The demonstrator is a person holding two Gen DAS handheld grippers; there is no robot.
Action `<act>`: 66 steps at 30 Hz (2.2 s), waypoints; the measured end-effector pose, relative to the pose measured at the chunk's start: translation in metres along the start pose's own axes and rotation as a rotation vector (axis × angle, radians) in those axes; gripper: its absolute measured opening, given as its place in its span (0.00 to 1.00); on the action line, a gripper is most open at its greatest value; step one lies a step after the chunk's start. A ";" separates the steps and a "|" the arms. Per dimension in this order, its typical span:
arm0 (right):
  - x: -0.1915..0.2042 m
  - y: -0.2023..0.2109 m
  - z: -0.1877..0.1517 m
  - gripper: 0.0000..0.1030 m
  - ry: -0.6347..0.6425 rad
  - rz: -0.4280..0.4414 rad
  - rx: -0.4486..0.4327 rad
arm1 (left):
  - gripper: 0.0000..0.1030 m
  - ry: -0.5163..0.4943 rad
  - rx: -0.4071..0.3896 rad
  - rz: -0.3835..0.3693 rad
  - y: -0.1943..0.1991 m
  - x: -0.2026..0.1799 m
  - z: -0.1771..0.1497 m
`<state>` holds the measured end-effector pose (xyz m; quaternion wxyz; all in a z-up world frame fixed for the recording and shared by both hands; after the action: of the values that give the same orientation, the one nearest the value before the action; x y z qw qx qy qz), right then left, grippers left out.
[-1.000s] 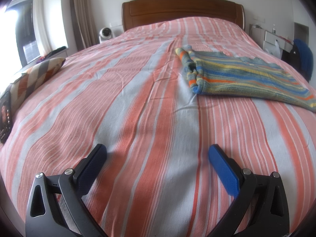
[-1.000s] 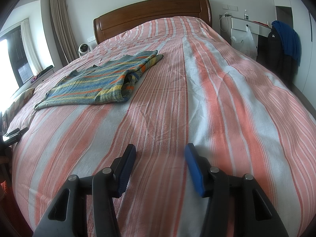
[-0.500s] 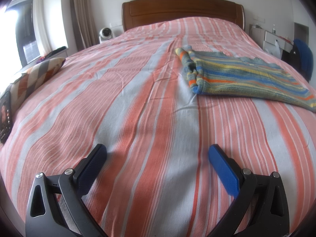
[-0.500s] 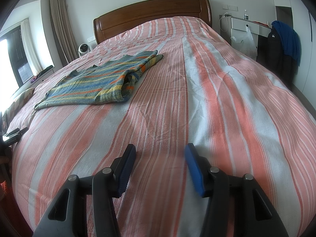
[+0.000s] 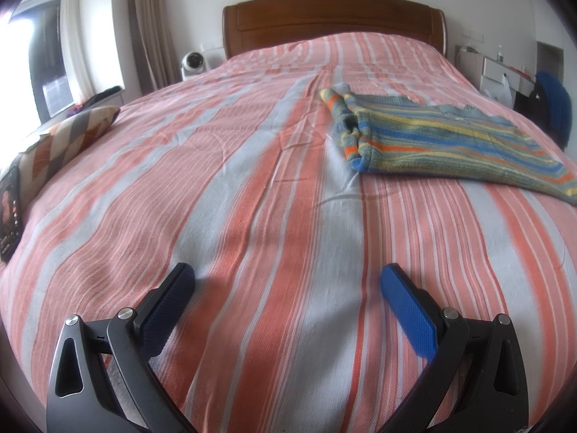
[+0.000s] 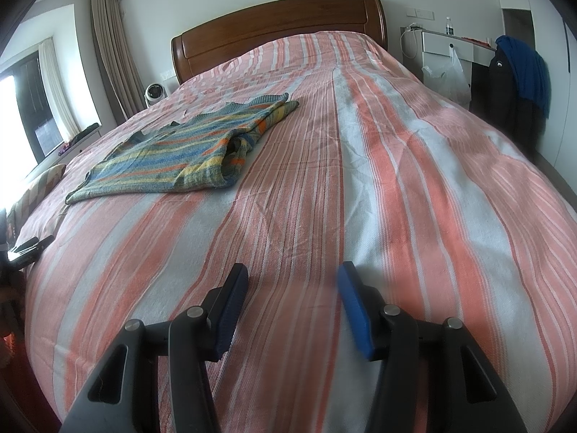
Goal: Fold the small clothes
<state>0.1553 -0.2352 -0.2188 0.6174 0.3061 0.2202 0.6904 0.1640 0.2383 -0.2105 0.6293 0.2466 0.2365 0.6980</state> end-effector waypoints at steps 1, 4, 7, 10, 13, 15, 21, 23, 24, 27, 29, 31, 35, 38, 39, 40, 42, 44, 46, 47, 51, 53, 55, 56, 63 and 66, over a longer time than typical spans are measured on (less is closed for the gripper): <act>0.000 0.000 0.000 0.51 0.001 -0.001 0.000 | 0.99 0.000 0.000 0.000 0.000 0.000 0.000; 0.000 0.000 0.000 0.51 0.001 -0.003 0.001 | 0.99 0.000 0.000 0.000 0.000 0.000 0.000; 0.000 0.000 0.000 0.51 0.005 -0.010 0.005 | 0.99 0.000 0.000 0.000 0.000 0.000 0.000; 0.002 -0.002 0.001 0.51 0.013 -0.022 0.012 | 0.99 0.000 0.002 -0.001 0.000 0.000 0.000; 0.006 -0.004 0.002 0.51 0.027 -0.040 0.018 | 0.99 -0.001 0.003 0.000 0.002 0.000 0.001; 0.008 -0.005 0.002 0.51 0.035 -0.052 0.019 | 0.99 -0.004 0.002 0.007 0.003 -0.001 0.001; 0.009 -0.004 0.001 0.51 0.040 -0.059 0.011 | 0.99 -0.019 0.017 0.081 0.024 -0.006 -0.004; 0.006 -0.001 -0.001 0.52 0.026 -0.043 0.000 | 0.99 -0.021 0.011 0.055 0.047 -0.018 -0.011; 0.005 -0.001 -0.002 0.52 0.021 -0.038 -0.002 | 0.99 -0.033 0.007 0.015 0.058 -0.026 -0.013; 0.006 -0.001 -0.001 0.52 0.024 -0.037 -0.002 | 0.99 -0.130 -0.026 -0.136 0.091 -0.069 -0.006; 0.006 0.000 -0.002 0.53 0.024 -0.036 -0.002 | 0.99 -0.224 -0.062 -0.234 0.107 -0.108 0.008; 0.004 -0.001 0.000 0.56 0.016 -0.021 0.009 | 0.99 -0.309 -0.076 -0.330 0.111 -0.148 0.021; 0.000 0.005 0.012 0.67 -0.013 0.055 0.083 | 0.99 -0.528 -0.063 -0.475 0.087 -0.247 0.047; -0.010 0.013 0.028 0.68 -0.066 0.129 0.101 | 0.99 -0.606 -0.047 -0.479 0.055 -0.300 0.057; -0.016 0.015 0.039 0.69 -0.080 0.149 0.098 | 0.99 -0.615 -0.036 -0.475 0.045 -0.314 0.058; -0.024 0.011 0.053 0.69 -0.093 0.166 0.103 | 0.98 -0.624 -0.017 -0.468 0.031 -0.326 0.060; -0.037 -0.005 0.080 0.69 -0.099 0.186 0.132 | 0.84 -0.638 0.044 -0.454 0.004 -0.345 0.060; -0.042 -0.033 0.107 0.69 -0.075 0.209 0.169 | 0.76 -0.613 0.087 -0.506 -0.010 -0.351 0.063; -0.045 -0.064 0.131 0.68 -0.095 0.277 0.216 | 0.52 -0.598 0.081 -0.530 -0.013 -0.352 0.066; -0.047 -0.089 0.150 0.68 -0.141 0.349 0.246 | 0.45 -0.597 0.084 -0.543 -0.015 -0.354 0.067; -0.053 -0.161 0.200 0.68 -0.305 0.443 0.277 | 0.11 -0.514 0.094 -0.581 -0.021 -0.346 0.078; -0.054 -0.199 0.210 0.68 -0.413 0.449 0.305 | 0.10 -0.433 0.101 -0.630 -0.021 -0.330 0.086; -0.049 -0.222 0.211 0.51 -0.472 0.454 0.324 | 0.10 -0.379 0.105 -0.658 -0.018 -0.316 0.091; -0.040 -0.232 0.212 0.35 -0.477 0.451 0.324 | 0.10 -0.350 0.108 -0.670 -0.016 -0.305 0.093; 0.061 -0.199 0.263 0.10 -0.247 0.452 0.230 | 0.09 -0.057 0.103 -0.689 -0.007 -0.193 0.118; 0.134 -0.193 0.283 0.10 -0.154 0.507 0.239 | 0.09 0.054 0.105 -0.634 -0.011 -0.137 0.121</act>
<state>0.4835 -0.0965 -0.1277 0.3995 0.4735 0.1690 0.7666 0.2618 0.1057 -0.1313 0.7953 0.1740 0.3540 0.4603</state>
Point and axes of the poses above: each gripper's, at about its wrist camera, not at the fingertips, and y roughly against the way its jaws point, x to its left, z to its top, the point moved 1 cm from there along -y, roughly the way its jaws point
